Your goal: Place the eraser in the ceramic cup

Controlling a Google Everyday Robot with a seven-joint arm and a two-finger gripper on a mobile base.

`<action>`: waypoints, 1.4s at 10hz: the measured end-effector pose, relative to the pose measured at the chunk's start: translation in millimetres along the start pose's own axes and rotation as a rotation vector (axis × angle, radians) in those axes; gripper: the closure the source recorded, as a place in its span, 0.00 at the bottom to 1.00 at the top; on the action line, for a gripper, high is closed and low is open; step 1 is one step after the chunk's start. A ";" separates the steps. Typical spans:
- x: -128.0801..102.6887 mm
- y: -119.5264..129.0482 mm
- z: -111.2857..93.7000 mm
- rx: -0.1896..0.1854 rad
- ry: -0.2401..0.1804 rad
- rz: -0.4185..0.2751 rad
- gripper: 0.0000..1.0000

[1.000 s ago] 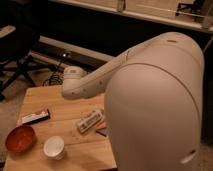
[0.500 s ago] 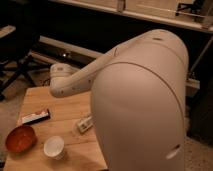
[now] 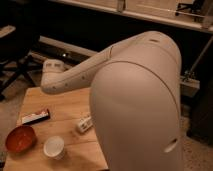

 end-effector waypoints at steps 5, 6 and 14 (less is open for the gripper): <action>26.5 -14.2 -3.6 0.117 0.103 -0.091 0.78; 26.7 -14.4 -3.7 0.118 0.104 -0.091 0.78; 39.2 -78.9 41.4 0.259 0.094 -0.413 0.86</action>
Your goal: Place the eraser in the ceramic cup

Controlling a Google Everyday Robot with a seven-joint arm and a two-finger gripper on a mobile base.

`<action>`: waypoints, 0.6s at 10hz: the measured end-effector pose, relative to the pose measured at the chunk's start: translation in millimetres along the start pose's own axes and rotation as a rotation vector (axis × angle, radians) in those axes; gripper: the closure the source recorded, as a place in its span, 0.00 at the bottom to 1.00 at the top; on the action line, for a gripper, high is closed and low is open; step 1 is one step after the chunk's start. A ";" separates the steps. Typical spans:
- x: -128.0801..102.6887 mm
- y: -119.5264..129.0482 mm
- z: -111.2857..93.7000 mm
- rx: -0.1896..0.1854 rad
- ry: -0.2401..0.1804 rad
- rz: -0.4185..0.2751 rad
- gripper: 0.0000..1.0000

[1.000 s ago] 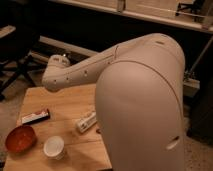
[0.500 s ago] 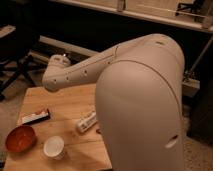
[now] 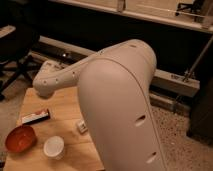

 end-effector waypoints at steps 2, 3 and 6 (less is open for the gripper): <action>-3.7 -12.5 12.8 0.085 -0.039 -0.059 0.80; -7.2 -17.8 19.0 0.127 -0.079 -0.099 0.68; -14.2 -6.0 32.5 0.145 -0.189 -0.157 0.40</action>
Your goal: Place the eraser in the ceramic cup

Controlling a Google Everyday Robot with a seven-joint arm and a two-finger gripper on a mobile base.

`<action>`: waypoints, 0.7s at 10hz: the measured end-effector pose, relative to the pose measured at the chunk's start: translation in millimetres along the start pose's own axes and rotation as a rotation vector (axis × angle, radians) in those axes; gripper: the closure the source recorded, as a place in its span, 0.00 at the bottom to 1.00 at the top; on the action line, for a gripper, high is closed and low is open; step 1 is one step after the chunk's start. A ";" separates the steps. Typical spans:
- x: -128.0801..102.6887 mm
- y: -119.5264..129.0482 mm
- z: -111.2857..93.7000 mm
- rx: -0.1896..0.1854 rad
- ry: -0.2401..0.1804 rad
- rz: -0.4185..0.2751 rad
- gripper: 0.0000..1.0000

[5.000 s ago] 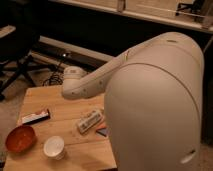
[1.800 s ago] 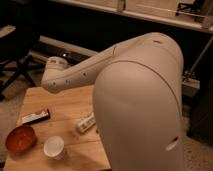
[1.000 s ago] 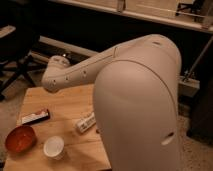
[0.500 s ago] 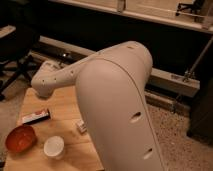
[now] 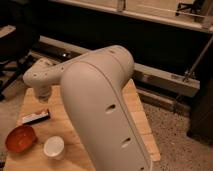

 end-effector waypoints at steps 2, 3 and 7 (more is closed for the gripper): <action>6.6 11.7 8.7 -0.010 -0.035 -0.007 0.23; 16.7 11.0 16.2 -0.004 -0.037 -0.013 0.20; 41.0 -15.0 46.1 0.094 0.018 -0.023 0.20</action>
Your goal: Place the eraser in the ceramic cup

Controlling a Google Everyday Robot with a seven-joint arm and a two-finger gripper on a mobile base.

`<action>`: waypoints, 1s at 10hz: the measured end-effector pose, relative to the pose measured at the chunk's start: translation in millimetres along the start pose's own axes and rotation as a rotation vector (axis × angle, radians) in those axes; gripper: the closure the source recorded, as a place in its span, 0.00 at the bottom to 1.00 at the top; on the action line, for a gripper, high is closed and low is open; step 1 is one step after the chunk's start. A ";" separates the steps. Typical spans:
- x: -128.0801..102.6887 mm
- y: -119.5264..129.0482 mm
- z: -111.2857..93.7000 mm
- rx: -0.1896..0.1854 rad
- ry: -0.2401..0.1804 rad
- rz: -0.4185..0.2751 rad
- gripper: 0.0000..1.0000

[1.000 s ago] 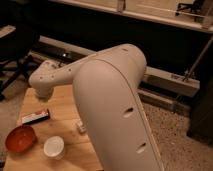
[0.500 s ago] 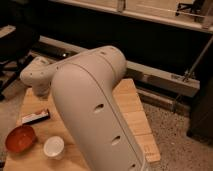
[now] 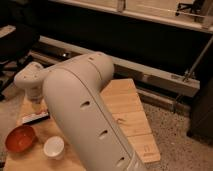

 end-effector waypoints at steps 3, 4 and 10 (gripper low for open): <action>14.9 -15.5 18.4 0.062 0.023 -0.067 0.20; 23.0 -18.8 21.3 0.076 0.030 -0.096 0.20; 58.5 -31.7 60.7 0.126 0.080 -0.186 0.20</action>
